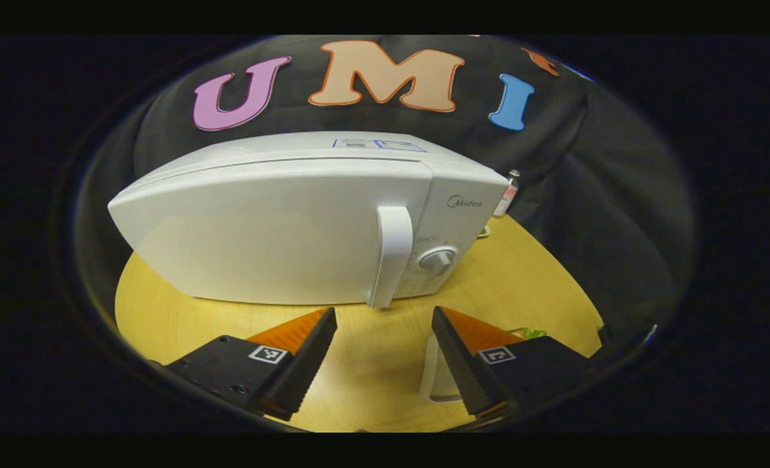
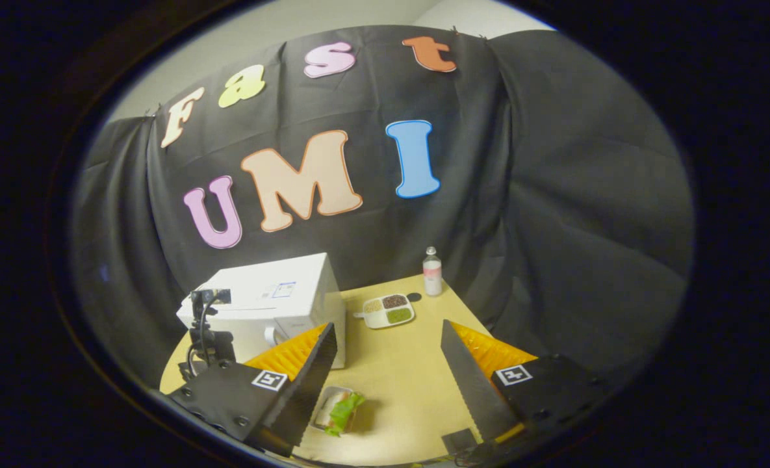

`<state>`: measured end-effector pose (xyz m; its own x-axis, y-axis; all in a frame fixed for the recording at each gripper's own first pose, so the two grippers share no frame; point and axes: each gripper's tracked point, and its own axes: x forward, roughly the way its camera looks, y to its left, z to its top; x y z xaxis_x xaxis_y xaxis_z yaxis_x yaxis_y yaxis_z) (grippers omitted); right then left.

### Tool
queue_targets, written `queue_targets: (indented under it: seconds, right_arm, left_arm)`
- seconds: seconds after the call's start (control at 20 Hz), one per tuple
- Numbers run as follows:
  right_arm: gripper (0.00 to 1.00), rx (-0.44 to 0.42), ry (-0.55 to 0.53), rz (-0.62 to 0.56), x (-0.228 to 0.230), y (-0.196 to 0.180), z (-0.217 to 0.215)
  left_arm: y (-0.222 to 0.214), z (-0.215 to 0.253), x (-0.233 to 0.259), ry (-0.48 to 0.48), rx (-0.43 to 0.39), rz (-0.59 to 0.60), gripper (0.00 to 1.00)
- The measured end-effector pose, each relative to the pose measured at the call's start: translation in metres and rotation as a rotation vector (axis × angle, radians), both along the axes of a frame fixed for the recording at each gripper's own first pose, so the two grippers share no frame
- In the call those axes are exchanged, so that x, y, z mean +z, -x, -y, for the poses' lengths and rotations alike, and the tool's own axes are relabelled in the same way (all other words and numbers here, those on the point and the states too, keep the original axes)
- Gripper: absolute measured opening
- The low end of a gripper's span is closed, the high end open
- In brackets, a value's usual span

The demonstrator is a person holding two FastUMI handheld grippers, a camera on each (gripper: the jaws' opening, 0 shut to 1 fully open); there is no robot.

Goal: Open the microwave oven with the left hand, put the food in, and close the microwave oven.

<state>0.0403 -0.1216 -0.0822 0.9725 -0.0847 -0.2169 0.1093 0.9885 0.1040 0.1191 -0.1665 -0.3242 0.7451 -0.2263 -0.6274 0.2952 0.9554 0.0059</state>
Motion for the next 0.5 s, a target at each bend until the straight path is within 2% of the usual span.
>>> queue_targets:
  seconds: [0.05,0.15,0.2,0.25,0.3,0.45,0.5]
  right_arm:
    - [0.92,-0.005,-0.002,-0.009,-0.003,-0.001,0.006]
    - [0.92,-0.011,-0.016,-0.024,-0.008,-0.005,0.015]
    - [0.99,-0.011,-0.027,-0.031,-0.010,-0.008,0.019]
    - [0.99,-0.009,-0.037,-0.039,-0.013,-0.009,0.021]
    - [0.90,-0.006,-0.046,-0.047,-0.015,-0.010,0.023]
    - [0.90,0.013,-0.077,-0.055,-0.017,-0.012,0.024]
    - [0.91,0.021,-0.091,-0.057,-0.018,-0.011,0.022]
  left_arm:
    - [-0.004,0.001,-0.004,-0.002,0.009,-0.004,0.84]
    - [-0.012,0.004,-0.005,0.010,0.018,0.002,0.78]
    - [-0.016,0.005,-0.007,0.012,0.024,0.010,0.77]
    - [-0.021,0.006,-0.007,0.010,0.029,0.017,0.76]
    - [-0.025,0.006,-0.007,0.007,0.032,0.023,0.76]
    - [-0.032,0.009,-0.014,0.006,0.047,0.033,0.74]
    - [-0.033,0.008,-0.017,0.005,0.056,0.029,0.67]
